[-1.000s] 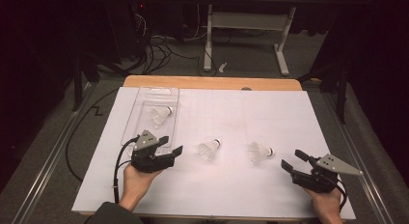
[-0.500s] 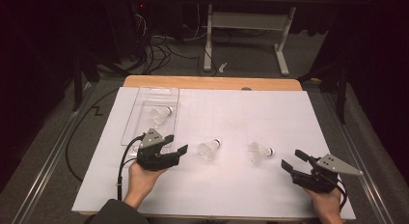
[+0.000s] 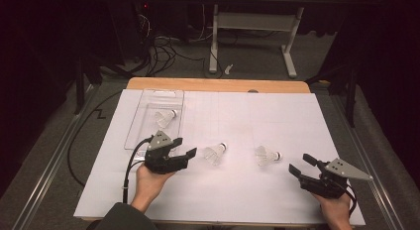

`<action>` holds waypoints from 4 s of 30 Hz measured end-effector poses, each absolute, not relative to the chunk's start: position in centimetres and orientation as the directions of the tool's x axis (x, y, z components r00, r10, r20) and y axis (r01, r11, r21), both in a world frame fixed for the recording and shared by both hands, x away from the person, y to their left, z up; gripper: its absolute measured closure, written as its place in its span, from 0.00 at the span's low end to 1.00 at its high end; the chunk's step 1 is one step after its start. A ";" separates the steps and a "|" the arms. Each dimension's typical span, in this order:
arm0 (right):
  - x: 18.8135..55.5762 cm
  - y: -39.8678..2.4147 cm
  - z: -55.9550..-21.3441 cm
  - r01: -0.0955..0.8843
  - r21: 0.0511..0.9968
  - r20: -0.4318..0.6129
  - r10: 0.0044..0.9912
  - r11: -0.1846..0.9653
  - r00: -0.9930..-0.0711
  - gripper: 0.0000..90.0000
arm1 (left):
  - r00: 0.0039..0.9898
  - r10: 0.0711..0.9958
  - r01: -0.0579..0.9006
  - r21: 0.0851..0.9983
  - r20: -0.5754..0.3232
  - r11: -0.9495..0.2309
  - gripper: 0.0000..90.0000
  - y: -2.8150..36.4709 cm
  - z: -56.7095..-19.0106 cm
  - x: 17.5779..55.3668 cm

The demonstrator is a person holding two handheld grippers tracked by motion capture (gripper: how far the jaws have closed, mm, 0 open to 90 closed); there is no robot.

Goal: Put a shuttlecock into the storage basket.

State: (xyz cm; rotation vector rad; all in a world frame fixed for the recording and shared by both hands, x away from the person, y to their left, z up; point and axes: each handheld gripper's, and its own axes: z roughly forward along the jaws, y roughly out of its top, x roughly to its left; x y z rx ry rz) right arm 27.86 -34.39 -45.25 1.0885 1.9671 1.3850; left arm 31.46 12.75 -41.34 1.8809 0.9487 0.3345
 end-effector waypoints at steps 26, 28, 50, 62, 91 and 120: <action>27.9 -34.4 -45.2 0.325 0.932 0.050 0.828 0.162 -0.558 0.34 | 0.672 0.722 0.465 0.854 -0.166 -0.236 0.41 11.3 -41.0 32.7; 27.9 -34.4 -45.2 0.325 0.932 0.050 0.828 0.163 -0.558 0.34 | 0.675 0.719 0.462 0.855 -0.164 -0.238 0.41 11.1 -40.9 32.8; 27.9 -34.5 -45.2 0.325 0.932 0.051 0.828 0.162 -0.559 0.34 | 0.686 0.707 0.470 0.847 -0.174 -0.248 0.41 9.4 -40.9 33.7; 27.9 -34.5 -45.2 0.324 0.932 0.050 0.828 0.163 -0.559 0.34 | 0.688 0.699 0.487 0.838 -0.193 -0.248 0.41 8.9 -40.6 34.3; 27.9 -34.4 -45.2 0.324 0.932 0.048 0.826 0.166 -0.561 0.34 | 0.694 0.692 0.537 0.784 -0.200 -0.312 0.42 7.9 -39.9 35.6; 27.8 -34.4 -45.2 0.323 0.932 0.048 0.825 0.166 -0.563 0.34 | 0.709 0.696 0.603 0.605 -0.108 -0.520 0.50 7.4 -39.3 36.8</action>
